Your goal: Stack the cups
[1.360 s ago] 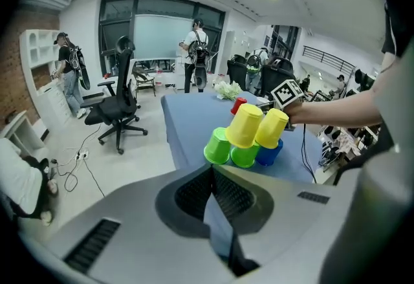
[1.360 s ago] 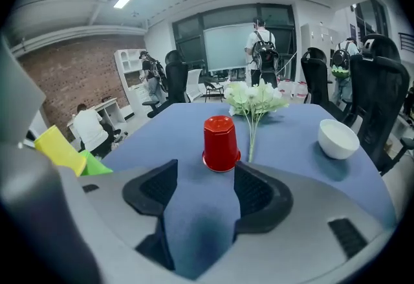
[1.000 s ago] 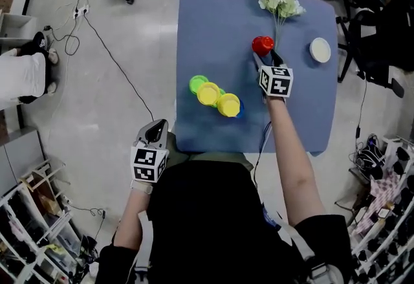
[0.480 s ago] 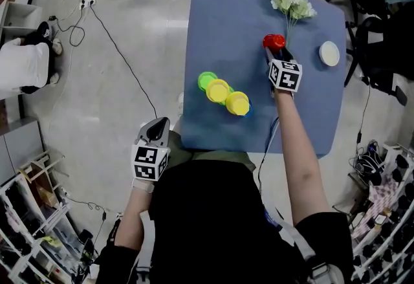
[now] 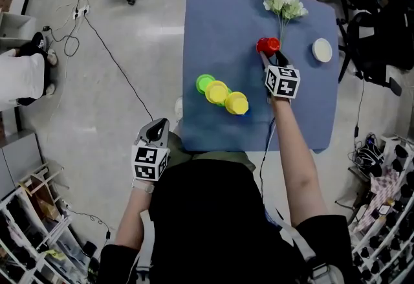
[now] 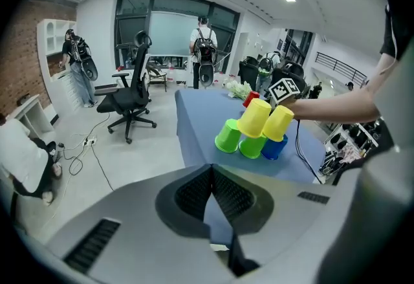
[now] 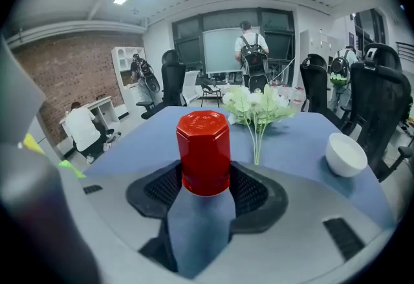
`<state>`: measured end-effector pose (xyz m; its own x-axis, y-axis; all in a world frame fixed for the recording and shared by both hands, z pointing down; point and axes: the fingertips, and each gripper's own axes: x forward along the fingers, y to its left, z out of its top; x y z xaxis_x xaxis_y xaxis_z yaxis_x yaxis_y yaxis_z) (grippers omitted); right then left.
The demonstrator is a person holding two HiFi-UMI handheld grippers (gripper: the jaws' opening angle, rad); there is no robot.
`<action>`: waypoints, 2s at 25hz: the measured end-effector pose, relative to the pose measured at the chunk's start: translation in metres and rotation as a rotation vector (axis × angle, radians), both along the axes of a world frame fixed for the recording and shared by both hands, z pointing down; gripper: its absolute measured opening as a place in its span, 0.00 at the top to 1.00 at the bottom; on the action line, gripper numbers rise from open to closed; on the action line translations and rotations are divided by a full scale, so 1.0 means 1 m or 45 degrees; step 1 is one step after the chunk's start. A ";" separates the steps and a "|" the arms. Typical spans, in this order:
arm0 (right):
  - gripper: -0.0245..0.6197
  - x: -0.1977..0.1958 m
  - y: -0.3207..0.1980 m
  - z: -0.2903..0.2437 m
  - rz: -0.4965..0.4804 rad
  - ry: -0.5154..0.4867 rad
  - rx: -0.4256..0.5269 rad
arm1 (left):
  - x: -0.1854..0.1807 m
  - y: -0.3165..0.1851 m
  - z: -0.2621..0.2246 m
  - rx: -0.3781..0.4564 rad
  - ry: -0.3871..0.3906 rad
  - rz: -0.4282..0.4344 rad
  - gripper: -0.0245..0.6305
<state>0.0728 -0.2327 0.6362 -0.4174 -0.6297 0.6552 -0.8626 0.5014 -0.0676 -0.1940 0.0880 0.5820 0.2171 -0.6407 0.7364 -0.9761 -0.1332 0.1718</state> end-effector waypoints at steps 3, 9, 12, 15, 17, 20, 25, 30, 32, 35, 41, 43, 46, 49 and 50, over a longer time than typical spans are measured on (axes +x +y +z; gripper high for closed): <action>0.59 -0.007 0.018 -0.021 -0.032 -0.014 0.009 | 0.001 -0.009 -0.002 0.017 0.013 0.054 0.95; 0.59 -0.015 0.066 -0.067 -0.066 -0.056 0.025 | 0.010 -0.032 -0.003 0.050 0.039 0.203 0.95; 0.59 -0.020 0.094 -0.082 -0.075 -0.059 0.019 | 0.015 -0.041 -0.005 0.062 0.052 0.270 0.95; 0.59 -0.030 0.121 -0.095 -0.088 -0.070 0.013 | 0.019 -0.048 -0.005 0.067 0.064 0.338 0.95; 0.59 -0.037 0.139 -0.104 -0.100 -0.076 0.014 | 0.023 -0.050 -0.005 0.070 0.070 0.383 0.95; 0.59 -0.046 0.161 -0.118 -0.106 -0.089 0.015 | 0.028 -0.054 -0.006 0.077 0.081 0.441 0.95; 0.59 -0.063 0.188 -0.135 -0.113 -0.082 0.021 | 0.032 -0.059 -0.002 0.076 0.100 0.523 0.95; 0.59 -0.080 0.204 -0.136 -0.127 -0.053 -0.004 | 0.033 -0.070 0.002 0.080 0.122 0.596 0.95; 0.59 -0.085 0.208 -0.134 -0.126 -0.033 -0.012 | 0.034 -0.074 0.003 0.079 0.131 0.626 0.95; 0.59 -0.088 0.212 -0.126 -0.105 -0.006 -0.025 | 0.037 -0.080 0.005 0.072 0.144 0.675 0.95; 0.57 -0.089 0.217 -0.118 -0.033 0.020 -0.024 | 0.042 -0.087 0.012 0.062 0.151 0.804 0.95; 0.57 -0.089 0.218 -0.118 -0.007 0.015 -0.024 | 0.043 -0.089 0.011 0.065 0.159 0.840 0.95; 0.55 -0.088 0.219 -0.118 0.034 -0.003 -0.015 | 0.046 -0.093 0.010 0.072 0.166 0.899 0.95; 0.54 -0.086 0.220 -0.124 0.090 -0.040 0.010 | 0.051 -0.095 0.008 0.090 0.165 0.965 0.95; 0.54 -0.085 0.221 -0.126 0.113 -0.056 0.019 | 0.053 -0.095 0.006 0.095 0.166 0.988 0.95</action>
